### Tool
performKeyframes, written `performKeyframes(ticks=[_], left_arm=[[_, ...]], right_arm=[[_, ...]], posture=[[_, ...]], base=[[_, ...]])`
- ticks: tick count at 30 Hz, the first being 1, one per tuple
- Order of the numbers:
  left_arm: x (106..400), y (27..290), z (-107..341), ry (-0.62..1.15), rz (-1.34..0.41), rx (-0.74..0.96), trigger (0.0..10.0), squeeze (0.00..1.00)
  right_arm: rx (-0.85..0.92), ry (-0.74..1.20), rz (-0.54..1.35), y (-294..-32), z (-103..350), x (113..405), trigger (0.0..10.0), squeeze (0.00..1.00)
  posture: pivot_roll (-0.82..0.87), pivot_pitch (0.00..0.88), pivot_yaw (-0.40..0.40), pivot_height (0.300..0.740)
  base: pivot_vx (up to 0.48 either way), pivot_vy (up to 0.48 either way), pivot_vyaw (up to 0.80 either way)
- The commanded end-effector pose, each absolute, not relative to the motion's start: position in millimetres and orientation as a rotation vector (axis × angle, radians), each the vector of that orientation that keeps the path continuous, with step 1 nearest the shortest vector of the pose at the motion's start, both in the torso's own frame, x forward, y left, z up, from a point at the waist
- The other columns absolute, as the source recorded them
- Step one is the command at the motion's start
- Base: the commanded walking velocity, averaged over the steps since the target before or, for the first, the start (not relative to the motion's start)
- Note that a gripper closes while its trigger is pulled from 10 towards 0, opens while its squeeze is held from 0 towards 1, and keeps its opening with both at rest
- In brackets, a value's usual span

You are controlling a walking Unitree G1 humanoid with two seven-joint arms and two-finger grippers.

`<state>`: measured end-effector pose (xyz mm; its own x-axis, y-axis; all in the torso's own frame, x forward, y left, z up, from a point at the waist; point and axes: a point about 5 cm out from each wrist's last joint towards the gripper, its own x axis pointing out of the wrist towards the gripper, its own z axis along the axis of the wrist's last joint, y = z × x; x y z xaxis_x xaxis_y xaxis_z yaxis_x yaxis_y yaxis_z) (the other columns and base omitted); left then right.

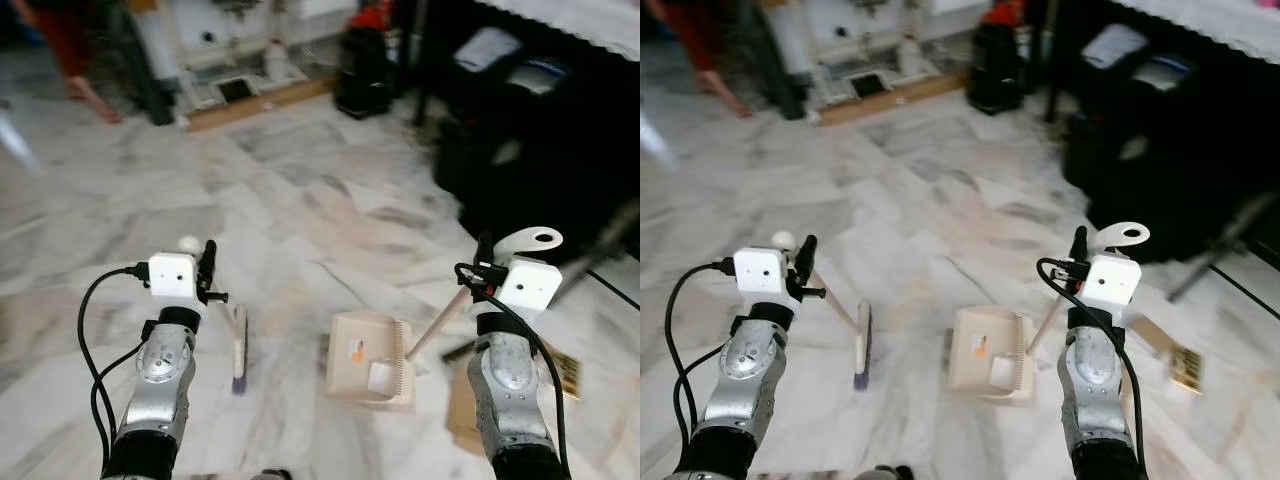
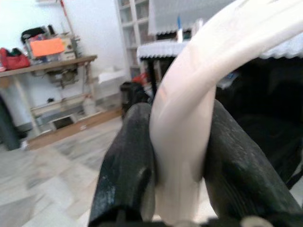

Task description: Sweep floor

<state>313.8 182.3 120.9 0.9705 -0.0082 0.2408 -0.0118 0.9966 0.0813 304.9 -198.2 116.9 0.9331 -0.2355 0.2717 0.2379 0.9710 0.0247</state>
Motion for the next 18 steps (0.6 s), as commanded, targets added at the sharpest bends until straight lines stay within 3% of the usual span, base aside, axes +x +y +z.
performKeyframes(ticks=[1, 18], left_arm=[[313.7, 180.9, 128.7, -0.29, -0.003, 0.092, 10.0, 0.0], [313.5, 183.4, 128.0, -0.283, 0.018, 0.101, 10.0, 0.0]], right_arm=[[-0.007, -0.341, -0.241, -198.6, 132.6, 307.4, 10.0, 0.0], [-0.004, -0.343, -0.218, -198.5, 137.9, 310.1, 10.0, 0.0]], posture=[[0.06, 0.018, 0.029, 0.74], [0.06, 0.063, 0.02, 0.74]], base=[[0.0, 0.0, 0.8], [0.0, 0.0, 0.8]])
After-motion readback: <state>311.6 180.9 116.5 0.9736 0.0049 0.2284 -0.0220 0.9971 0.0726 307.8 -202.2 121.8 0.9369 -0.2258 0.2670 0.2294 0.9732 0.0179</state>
